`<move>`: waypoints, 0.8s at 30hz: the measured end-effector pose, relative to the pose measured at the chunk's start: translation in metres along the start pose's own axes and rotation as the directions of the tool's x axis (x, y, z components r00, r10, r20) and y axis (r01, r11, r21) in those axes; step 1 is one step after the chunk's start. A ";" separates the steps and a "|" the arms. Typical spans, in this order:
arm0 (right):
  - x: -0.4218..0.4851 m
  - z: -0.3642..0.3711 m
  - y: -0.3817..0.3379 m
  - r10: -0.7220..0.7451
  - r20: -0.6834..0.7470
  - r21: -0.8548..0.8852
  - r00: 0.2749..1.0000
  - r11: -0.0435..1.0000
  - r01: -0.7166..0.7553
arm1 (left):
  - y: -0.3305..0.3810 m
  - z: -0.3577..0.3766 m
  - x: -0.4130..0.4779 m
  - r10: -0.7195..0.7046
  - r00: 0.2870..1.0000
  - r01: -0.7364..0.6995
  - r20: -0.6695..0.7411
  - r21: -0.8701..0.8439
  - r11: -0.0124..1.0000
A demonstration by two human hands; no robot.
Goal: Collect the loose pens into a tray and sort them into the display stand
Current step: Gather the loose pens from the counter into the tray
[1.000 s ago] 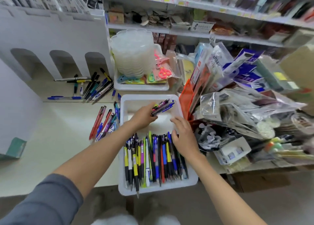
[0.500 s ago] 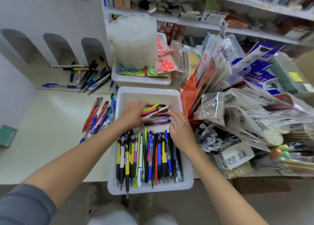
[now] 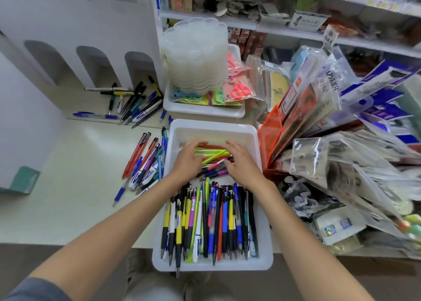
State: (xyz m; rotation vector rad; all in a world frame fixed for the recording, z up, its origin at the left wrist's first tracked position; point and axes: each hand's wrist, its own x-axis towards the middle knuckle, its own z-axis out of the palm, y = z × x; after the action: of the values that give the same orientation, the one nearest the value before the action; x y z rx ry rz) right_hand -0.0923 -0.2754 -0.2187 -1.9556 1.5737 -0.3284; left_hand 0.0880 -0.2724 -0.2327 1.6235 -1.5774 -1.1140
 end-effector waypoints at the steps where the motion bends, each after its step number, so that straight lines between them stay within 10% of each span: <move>1: 0.005 0.000 0.001 -0.035 0.052 -0.044 0.998 0.998 0.037 | 0.001 -0.003 -0.003 0.027 1.000 -0.027 -0.012 0.027 0.999; 9: 0.029 0.005 0.015 -0.078 0.122 -0.331 0.990 0.937 0.114 | -0.031 -0.044 -0.021 0.259 0.926 -0.145 -0.276 0.375 0.916; 24: 0.015 -0.007 0.015 -0.044 -0.062 -0.252 0.997 0.967 0.027 | -0.040 -0.043 -0.027 0.194 0.943 -0.121 -0.270 0.266 0.956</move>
State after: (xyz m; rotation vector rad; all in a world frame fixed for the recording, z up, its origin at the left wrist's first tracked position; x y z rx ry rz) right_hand -0.1034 -0.2936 -0.2248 -2.1863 1.6942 -0.2192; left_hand 0.1466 -0.2466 -0.2434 1.6922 -1.6593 -0.5774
